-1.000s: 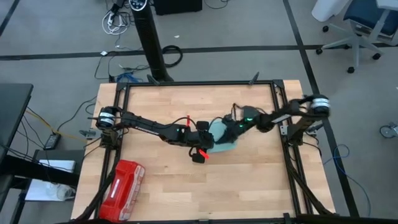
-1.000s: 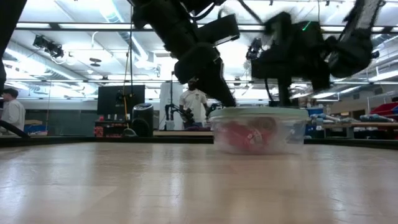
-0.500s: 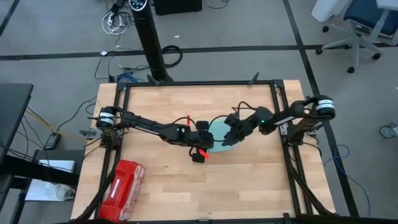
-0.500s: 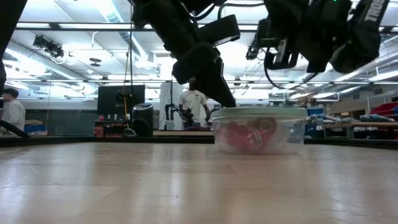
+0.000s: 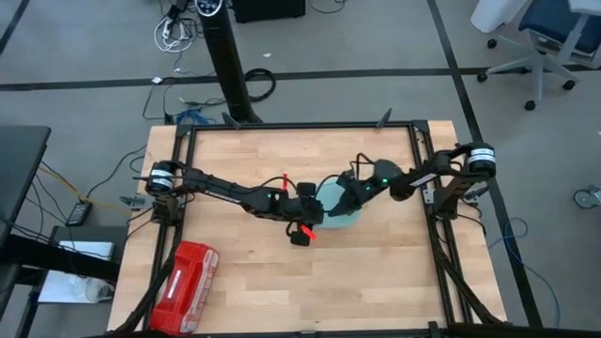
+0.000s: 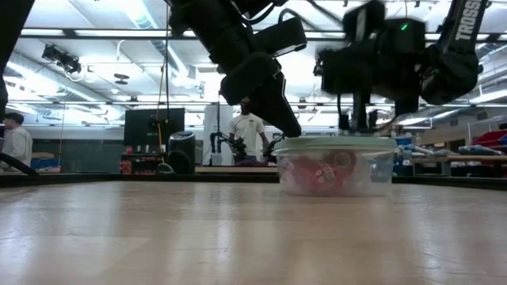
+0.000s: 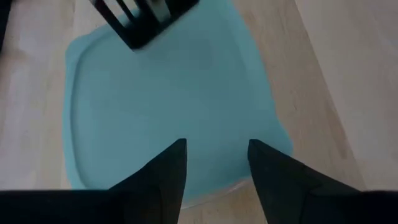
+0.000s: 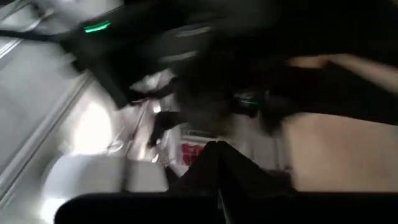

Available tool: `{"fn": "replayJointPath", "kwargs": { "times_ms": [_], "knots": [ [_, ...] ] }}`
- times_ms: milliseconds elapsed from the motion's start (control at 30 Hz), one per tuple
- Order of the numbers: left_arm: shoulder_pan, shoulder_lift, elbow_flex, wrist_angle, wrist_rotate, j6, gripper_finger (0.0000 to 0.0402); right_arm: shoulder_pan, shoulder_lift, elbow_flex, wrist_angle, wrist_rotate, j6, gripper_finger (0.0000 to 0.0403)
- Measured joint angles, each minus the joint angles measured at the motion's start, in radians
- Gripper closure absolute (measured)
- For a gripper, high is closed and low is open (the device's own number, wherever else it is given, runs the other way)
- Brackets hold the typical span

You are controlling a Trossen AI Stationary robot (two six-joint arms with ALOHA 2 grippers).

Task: Roll bandage
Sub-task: Close the green tupperware

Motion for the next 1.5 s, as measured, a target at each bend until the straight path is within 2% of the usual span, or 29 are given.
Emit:
{"fn": "replayJointPath", "kwargs": {
  "times_ms": [100, 233, 467, 533, 833, 933, 1133, 1367, 1500],
  "knots": [
    [-0.003, -0.002, 0.000, 0.010, 0.000, 0.000, 0.0225, -0.019, 0.007, -0.003, -0.122, -0.015, -0.026, 0.0399],
    [-0.004, -0.016, 0.000, 0.033, -0.005, 0.000, 0.0225, -0.025, 0.002, -0.003, -0.127, -0.020, -0.059, 0.0396],
    [-0.005, -0.038, 0.002, 0.065, -0.017, -0.002, 0.0225, -0.040, -0.003, -0.003, 0.102, -0.015, -0.005, 0.0401],
    [-0.005, -0.040, 0.002, 0.055, -0.015, -0.006, 0.0225, -0.065, -0.003, -0.012, 0.112, -0.019, 0.005, 0.0401],
    [-0.043, -0.042, 0.002, 0.079, 0.133, -0.091, 0.0225, -0.267, -0.004, -0.039, 0.094, -0.075, -0.151, 0.0401],
    [-0.065, -0.042, 0.002, 0.087, 0.147, -0.110, 0.0225, -0.329, -0.004, -0.022, 0.017, -0.095, -0.207, 0.0401],
    [-0.076, -0.039, 0.002, 0.089, 0.128, -0.111, 0.0225, -0.391, -0.004, 0.075, -0.302, -0.111, -0.405, 0.0400],
    [-0.075, -0.026, 0.002, 0.067, 0.161, -0.111, 0.0225, -0.375, -0.004, 0.170, -0.540, -0.126, -0.501, 0.0401],
    [-0.072, 0.004, 0.002, 0.077, 0.174, -0.110, 0.0225, -0.364, -0.004, 0.173, -0.598, -0.122, -0.529, 0.0399]
  ]
}}
